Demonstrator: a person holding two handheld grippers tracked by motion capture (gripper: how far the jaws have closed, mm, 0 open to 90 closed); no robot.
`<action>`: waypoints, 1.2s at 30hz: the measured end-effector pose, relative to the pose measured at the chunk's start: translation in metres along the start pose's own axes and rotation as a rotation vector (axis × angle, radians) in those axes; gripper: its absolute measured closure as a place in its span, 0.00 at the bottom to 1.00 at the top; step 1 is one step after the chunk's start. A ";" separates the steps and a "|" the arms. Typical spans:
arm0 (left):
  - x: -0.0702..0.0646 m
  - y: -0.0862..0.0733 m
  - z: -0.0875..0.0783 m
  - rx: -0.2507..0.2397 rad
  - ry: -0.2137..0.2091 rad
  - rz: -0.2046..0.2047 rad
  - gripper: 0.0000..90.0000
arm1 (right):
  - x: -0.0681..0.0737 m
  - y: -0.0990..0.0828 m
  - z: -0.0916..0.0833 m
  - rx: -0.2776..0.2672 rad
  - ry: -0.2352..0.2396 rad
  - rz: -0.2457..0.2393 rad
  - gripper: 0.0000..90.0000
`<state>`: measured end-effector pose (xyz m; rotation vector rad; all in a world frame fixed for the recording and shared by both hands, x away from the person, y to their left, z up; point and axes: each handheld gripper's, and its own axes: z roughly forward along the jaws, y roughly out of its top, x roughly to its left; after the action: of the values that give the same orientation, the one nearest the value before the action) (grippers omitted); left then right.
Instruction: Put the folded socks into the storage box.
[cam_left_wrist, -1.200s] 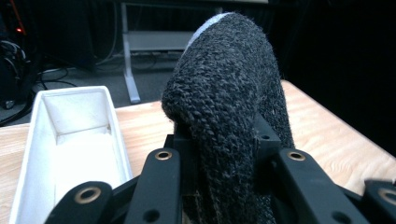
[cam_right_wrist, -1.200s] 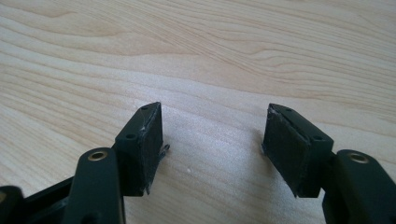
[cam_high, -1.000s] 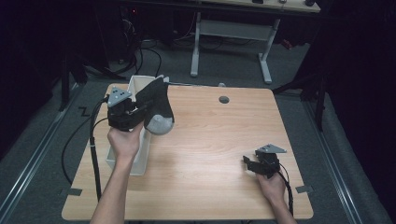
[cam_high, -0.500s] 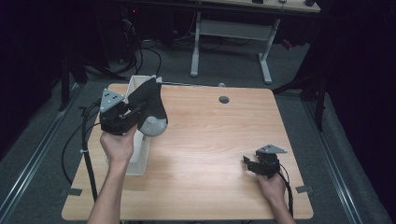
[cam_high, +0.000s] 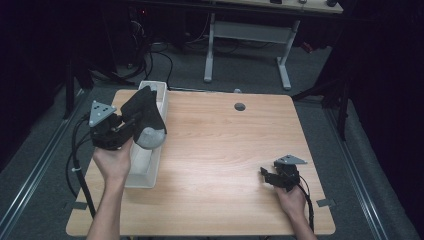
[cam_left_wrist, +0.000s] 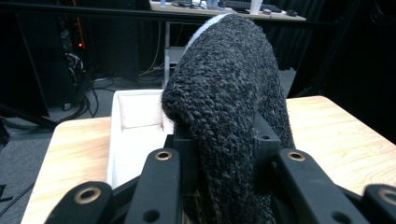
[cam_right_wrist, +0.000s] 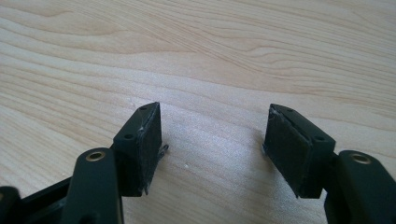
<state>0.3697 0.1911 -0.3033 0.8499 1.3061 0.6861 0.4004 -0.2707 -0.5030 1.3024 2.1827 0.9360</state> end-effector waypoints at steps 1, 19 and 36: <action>0.002 0.000 -0.001 -0.001 0.004 -0.002 0.79 | 0.000 0.000 0.000 0.000 0.000 0.000 0.40; 0.038 -0.012 -0.022 -0.041 0.073 -0.082 0.79 | 0.000 0.000 0.000 -0.001 0.003 -0.003 0.42; 0.063 -0.031 -0.028 -0.087 0.145 -0.070 0.79 | 0.001 -0.001 0.000 -0.002 -0.001 -0.004 0.41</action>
<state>0.3500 0.2308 -0.3649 0.6911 1.4189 0.7547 0.3993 -0.2701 -0.5031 1.2968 2.1819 0.9359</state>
